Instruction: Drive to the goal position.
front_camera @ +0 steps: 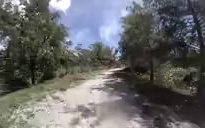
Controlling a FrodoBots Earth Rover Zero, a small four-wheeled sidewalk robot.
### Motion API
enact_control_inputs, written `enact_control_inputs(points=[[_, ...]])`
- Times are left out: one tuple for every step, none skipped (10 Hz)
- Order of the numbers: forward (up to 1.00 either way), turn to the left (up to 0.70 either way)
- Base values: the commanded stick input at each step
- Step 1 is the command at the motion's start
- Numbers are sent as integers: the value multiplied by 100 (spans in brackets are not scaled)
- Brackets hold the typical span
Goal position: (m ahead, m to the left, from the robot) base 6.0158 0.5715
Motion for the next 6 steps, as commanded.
enact_control_inputs(points=[[70,0],[70,0],[70,0],[70,0],[70,0],[70,0]])
